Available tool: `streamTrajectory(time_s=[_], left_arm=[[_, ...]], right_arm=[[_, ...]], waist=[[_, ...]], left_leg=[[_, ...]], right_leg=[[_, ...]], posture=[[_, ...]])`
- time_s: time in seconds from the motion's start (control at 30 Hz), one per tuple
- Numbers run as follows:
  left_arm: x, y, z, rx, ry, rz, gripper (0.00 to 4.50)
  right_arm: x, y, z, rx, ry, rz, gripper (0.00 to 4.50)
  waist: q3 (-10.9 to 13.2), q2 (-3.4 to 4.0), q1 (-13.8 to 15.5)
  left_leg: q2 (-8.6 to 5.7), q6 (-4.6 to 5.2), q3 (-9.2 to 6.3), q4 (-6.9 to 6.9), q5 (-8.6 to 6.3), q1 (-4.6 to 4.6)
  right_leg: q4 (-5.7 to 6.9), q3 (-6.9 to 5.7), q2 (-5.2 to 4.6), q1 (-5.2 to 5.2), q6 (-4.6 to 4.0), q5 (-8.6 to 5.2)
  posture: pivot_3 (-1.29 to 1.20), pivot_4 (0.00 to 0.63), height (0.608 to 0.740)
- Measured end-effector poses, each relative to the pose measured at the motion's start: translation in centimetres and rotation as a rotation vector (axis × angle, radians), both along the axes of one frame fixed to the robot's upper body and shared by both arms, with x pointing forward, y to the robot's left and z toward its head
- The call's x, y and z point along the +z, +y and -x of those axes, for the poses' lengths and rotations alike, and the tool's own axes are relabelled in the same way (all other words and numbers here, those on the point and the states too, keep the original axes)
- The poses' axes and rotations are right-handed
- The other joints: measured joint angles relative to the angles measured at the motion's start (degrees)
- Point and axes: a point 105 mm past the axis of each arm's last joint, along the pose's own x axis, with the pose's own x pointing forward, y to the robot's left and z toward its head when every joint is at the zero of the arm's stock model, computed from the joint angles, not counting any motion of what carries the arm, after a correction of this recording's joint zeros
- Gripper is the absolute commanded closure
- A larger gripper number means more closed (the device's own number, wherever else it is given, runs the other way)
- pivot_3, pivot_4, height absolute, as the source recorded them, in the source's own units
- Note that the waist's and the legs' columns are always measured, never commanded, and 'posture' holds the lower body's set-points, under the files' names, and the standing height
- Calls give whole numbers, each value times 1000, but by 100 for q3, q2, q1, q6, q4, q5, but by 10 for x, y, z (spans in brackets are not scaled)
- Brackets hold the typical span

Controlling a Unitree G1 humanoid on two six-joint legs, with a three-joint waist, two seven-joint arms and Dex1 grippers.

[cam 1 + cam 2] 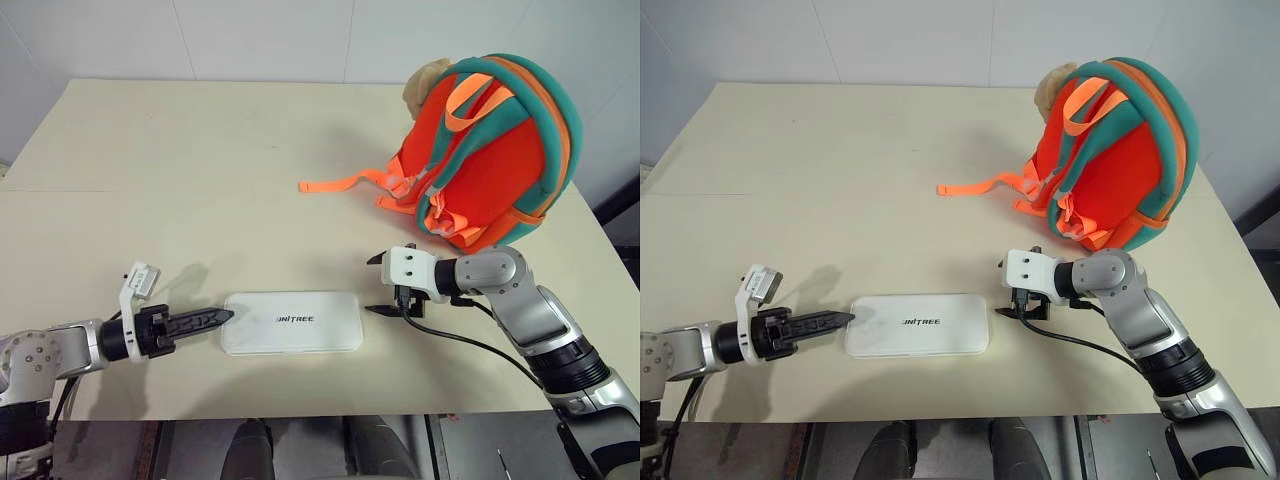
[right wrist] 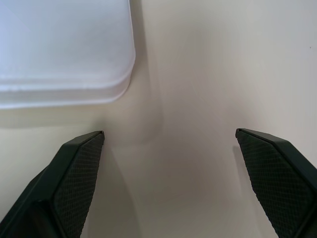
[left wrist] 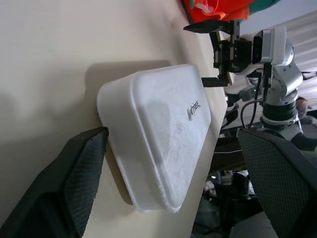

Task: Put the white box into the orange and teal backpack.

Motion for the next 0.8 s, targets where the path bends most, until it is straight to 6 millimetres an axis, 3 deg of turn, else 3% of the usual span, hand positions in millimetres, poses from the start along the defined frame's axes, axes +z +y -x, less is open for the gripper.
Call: streamTrajectory(time_s=[0.4, 0.8], left_arm=[[-5, -16, 2, -94, 30, 10, 43], [-4, -17, 2, -104, 24, -4, 43]], right_arm=[[0, 3, -1, 2, -10, -8, 0], [0, 16, 1, 27, -5, -41, 0]], waist=[[0, 0, 1], [0, 0, 1]], left_leg=[[0, 0, 0, 2, 0, -1], [0, 0, 0, -1, 0, -2]], right_leg=[[2, 0, 0, 0, 0, 0], [-1, 0, 0, -1, 0, 0]], posture=[[0, 150, 740], [0, 150, 740]])
